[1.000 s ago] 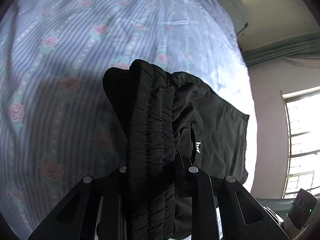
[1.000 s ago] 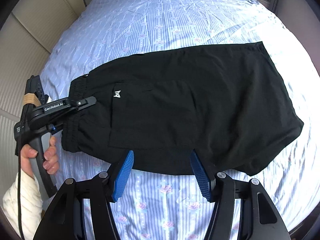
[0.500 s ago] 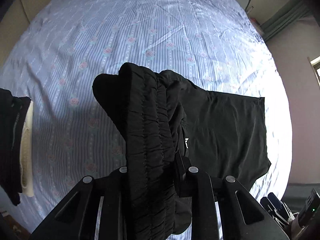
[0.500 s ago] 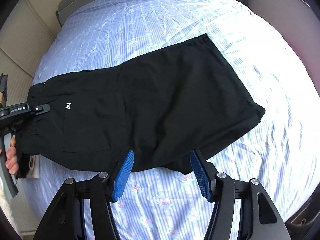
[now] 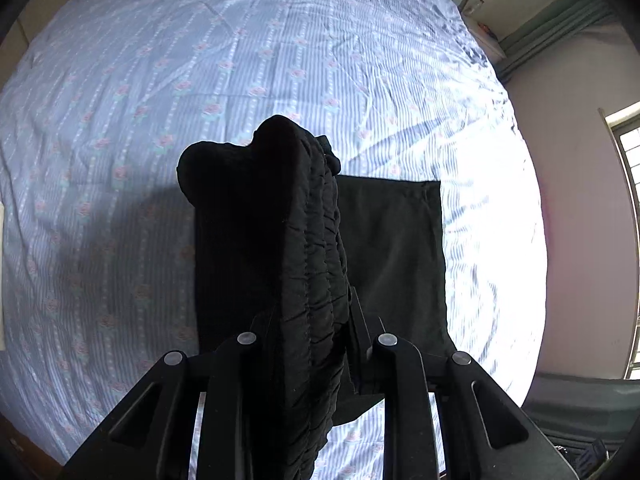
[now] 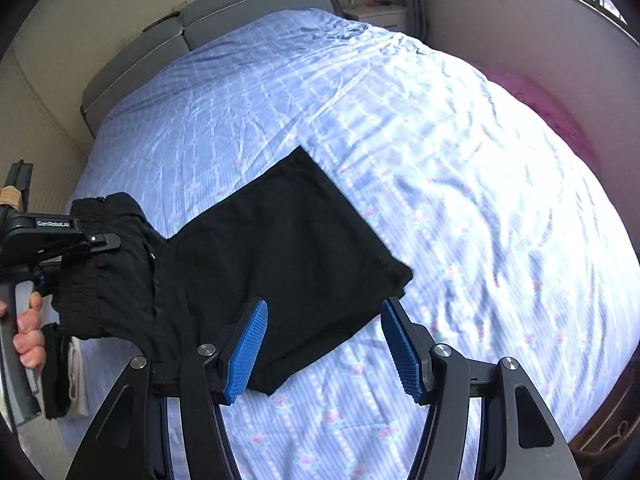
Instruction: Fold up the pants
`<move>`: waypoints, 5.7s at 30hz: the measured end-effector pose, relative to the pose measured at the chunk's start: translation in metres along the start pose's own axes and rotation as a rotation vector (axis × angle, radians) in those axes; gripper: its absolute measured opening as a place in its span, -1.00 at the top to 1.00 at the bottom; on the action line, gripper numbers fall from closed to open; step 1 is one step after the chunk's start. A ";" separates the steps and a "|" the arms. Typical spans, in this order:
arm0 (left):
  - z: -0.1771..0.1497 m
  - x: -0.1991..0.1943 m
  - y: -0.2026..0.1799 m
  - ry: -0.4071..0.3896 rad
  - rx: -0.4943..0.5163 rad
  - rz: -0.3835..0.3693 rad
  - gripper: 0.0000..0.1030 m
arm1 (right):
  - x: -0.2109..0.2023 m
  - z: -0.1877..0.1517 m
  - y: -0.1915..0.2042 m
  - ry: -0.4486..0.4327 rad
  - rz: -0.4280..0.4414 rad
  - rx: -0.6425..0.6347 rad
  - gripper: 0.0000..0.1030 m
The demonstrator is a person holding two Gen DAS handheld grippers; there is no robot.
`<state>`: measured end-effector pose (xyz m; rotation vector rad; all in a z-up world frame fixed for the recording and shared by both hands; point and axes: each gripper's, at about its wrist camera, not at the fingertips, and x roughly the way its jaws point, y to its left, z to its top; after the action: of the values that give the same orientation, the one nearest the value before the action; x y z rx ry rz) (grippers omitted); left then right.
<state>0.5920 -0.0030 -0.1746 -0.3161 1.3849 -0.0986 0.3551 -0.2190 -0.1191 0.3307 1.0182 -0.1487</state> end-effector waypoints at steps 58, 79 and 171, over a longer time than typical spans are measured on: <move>-0.156 0.044 0.095 0.088 0.025 0.171 -0.30 | 0.161 0.032 0.028 0.235 0.177 -0.460 0.64; -0.208 -0.063 0.075 -0.094 0.034 0.173 -0.31 | 0.022 0.009 -0.009 0.043 0.115 -0.317 -0.23; 0.037 0.116 0.120 0.027 0.514 -0.439 -0.38 | 0.158 -0.187 0.115 -0.152 0.153 0.767 -0.28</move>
<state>0.6357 0.0885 -0.3121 -0.1804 1.2470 -0.8088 0.3179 -0.0425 -0.3205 1.0755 0.7480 -0.4201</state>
